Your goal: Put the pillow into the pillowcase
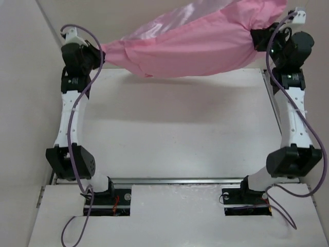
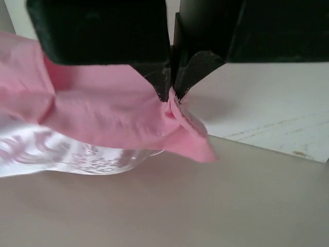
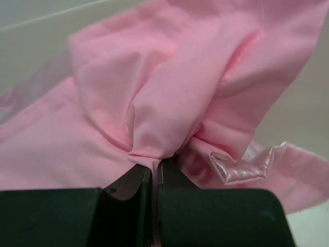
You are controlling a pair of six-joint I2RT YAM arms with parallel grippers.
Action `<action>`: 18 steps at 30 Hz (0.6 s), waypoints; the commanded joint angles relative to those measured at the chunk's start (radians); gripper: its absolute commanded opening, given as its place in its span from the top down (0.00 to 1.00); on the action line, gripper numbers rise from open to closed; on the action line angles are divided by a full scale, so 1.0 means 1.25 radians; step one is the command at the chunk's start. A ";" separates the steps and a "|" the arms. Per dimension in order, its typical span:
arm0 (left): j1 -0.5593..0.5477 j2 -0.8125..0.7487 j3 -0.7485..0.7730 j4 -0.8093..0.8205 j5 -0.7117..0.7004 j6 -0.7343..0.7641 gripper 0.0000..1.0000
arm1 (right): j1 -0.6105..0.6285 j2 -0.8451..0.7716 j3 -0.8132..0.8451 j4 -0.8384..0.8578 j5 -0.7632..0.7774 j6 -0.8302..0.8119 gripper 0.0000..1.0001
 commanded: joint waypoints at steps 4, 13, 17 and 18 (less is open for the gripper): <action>0.014 -0.117 -0.451 0.110 -0.075 -0.049 0.50 | -0.010 -0.051 -0.391 0.041 0.028 -0.019 0.68; 0.022 -0.289 -0.581 -0.069 -0.309 -0.148 0.00 | -0.025 -0.223 -0.525 -0.152 0.158 0.012 0.02; 0.022 -0.428 -0.557 -0.082 -0.371 -0.156 0.00 | -0.025 -0.389 -0.525 -0.119 0.269 0.063 0.00; 0.022 -0.445 -0.548 -0.081 -0.382 -0.156 0.00 | -0.025 -0.415 -0.525 -0.105 0.281 0.064 0.00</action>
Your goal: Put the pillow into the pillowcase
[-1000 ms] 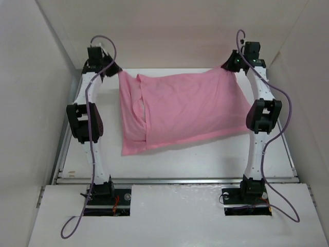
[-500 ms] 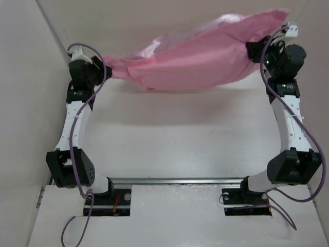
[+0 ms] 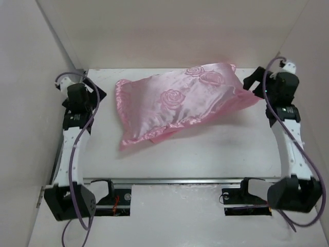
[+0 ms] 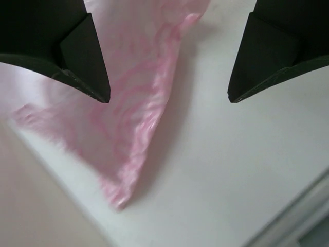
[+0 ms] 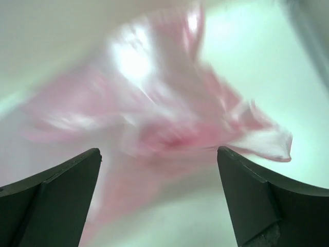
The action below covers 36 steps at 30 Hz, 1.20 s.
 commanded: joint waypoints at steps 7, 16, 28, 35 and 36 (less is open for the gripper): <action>0.003 -0.161 0.050 0.053 -0.051 -0.013 0.00 | 0.008 -0.176 0.028 0.095 0.043 0.036 0.00; -0.013 -0.101 -0.003 0.114 0.168 0.022 0.00 | 0.008 0.013 0.045 0.096 -0.226 0.037 0.00; -0.062 -0.124 0.020 0.059 0.115 0.046 0.00 | 0.008 -0.082 -0.017 0.114 -0.142 0.067 0.00; -0.062 -0.174 0.006 0.059 0.143 0.038 0.00 | 0.008 -0.159 -0.076 0.138 -0.143 0.077 0.00; -0.062 -0.175 0.006 0.059 0.143 0.031 0.00 | 0.008 -0.159 -0.076 0.138 -0.143 0.077 0.00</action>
